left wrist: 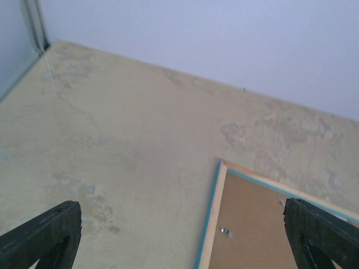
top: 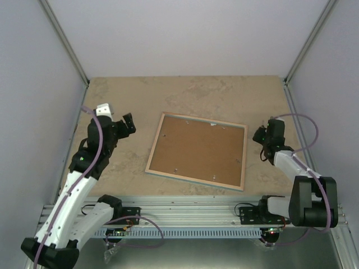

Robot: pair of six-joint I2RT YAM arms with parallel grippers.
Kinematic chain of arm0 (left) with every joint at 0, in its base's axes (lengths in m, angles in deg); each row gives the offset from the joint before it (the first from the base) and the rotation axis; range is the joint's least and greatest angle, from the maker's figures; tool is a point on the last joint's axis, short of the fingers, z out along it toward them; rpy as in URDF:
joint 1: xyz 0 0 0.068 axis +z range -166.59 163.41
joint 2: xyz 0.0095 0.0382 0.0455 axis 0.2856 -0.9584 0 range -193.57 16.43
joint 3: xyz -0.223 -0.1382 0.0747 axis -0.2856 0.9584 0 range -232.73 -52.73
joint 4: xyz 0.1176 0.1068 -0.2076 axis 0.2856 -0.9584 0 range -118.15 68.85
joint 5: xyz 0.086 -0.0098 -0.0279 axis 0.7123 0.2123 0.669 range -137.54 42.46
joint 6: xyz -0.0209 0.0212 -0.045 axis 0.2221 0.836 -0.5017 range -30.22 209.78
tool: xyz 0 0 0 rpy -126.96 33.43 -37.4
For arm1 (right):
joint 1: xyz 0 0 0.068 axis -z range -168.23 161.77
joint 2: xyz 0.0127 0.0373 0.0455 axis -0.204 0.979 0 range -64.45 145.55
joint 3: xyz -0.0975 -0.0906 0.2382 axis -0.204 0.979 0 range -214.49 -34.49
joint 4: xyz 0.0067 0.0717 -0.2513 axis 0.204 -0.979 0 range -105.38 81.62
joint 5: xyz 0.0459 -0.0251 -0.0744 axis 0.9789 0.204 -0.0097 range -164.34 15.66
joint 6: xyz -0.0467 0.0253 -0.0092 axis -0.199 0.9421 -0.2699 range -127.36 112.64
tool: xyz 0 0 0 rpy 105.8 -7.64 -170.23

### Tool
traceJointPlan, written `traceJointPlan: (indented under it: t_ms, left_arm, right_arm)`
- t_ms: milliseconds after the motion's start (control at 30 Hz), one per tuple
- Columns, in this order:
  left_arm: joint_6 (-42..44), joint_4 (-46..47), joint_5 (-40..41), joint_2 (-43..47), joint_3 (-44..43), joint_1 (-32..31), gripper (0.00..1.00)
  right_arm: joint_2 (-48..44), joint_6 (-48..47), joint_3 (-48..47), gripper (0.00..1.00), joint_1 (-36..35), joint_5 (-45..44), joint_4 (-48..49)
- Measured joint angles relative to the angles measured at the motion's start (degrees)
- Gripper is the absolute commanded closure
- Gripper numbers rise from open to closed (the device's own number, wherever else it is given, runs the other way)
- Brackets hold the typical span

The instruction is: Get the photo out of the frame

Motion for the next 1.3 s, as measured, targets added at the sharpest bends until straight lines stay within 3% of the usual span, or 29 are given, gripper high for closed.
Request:
traceJointPlan:
  t_ms: [133, 267, 567, 1300]
  left_arm:
    - [-1.44, 0.92, 3.43, 4.04, 0.87, 0.00, 0.00]
    - [-2.29, 1.51, 4.63, 6.05, 1.73, 0.00, 0.00]
    - [-2.54, 1.75, 4.39, 6.49, 2.32, 0.00, 0.00]
    - [-2.43, 2.10, 0.24, 4.70, 2.36, 0.00, 0.00]
  right_arm:
    - [0.70, 1.31, 0.94, 0.98, 3.69, -1.36, -0.20]
    - [2.29, 1.92, 0.94, 0.88, 5.57, -1.42, 0.00]
    - [5.18, 2.12, 0.90, 0.84, 7.87, -0.17, -0.70]
    - [4.44, 1.68, 0.20, 0.67, 8.26, 2.47, -7.65]
